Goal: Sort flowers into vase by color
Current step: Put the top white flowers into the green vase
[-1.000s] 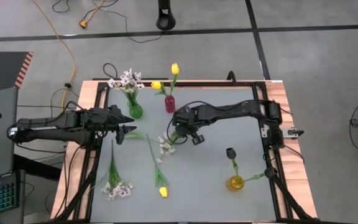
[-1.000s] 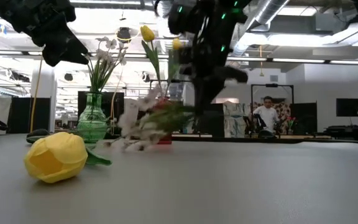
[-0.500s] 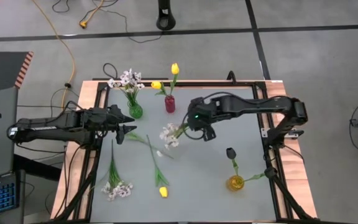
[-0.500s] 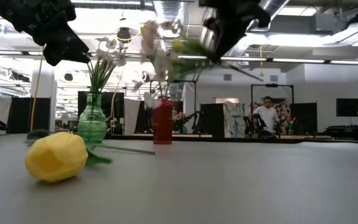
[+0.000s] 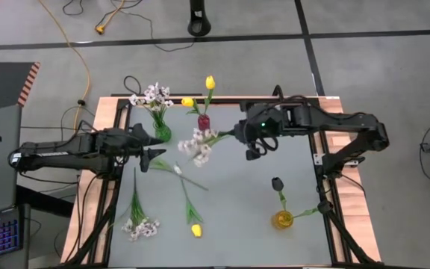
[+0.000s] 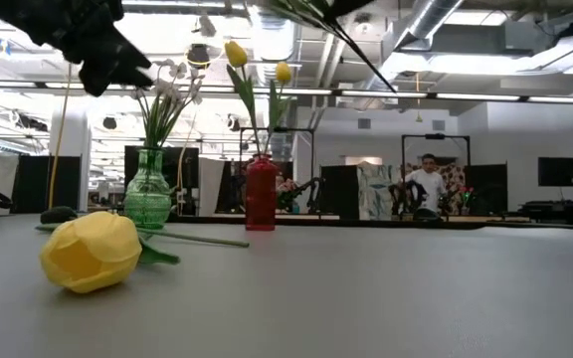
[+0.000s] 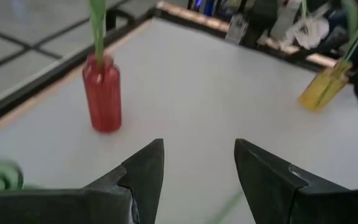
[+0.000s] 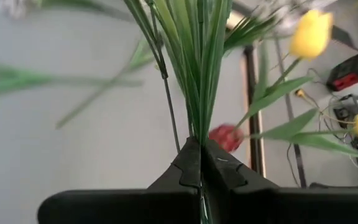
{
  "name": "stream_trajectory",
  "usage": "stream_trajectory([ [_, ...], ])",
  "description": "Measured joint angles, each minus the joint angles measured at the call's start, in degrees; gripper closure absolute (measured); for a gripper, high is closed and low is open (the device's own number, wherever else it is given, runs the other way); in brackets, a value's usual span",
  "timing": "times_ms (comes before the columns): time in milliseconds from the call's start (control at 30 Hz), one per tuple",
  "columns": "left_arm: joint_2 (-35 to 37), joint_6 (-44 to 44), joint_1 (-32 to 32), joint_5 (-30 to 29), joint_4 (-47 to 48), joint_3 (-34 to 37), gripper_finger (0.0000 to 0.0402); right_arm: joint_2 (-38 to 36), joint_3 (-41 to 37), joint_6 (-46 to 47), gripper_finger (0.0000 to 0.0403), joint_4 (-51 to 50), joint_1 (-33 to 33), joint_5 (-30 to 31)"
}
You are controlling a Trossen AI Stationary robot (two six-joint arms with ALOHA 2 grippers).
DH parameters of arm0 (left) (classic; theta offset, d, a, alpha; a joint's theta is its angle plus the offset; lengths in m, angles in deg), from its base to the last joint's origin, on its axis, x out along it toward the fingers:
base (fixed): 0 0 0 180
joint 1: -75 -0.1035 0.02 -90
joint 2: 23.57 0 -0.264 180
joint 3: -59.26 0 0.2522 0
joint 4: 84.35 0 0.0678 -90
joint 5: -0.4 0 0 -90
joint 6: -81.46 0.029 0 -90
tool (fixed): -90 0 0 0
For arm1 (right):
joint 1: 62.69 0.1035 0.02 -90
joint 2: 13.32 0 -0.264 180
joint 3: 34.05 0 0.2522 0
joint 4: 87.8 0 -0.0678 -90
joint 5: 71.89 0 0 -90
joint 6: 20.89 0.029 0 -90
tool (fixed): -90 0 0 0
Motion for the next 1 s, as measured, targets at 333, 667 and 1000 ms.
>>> stream_trajectory([
  [333,-6.75,7.15,-0.01,-0.01,-13.75,0.0,0.0219,0.72,0.02,12.46,0.0371,12.65,-0.98,0.07],
  [667,-18.0,15.45,0.7,-0.01,-37.78,-0.02,0.0219,4.54,0.07,17.25,0.037,20.97,-0.94,0.0],
  [1000,-24.26,17.8,1.54,-4.19,-51.23,-0.04,0.0219,10.26,0.02,18.27,0.0372,26.17,-0.4,-0.04],
])
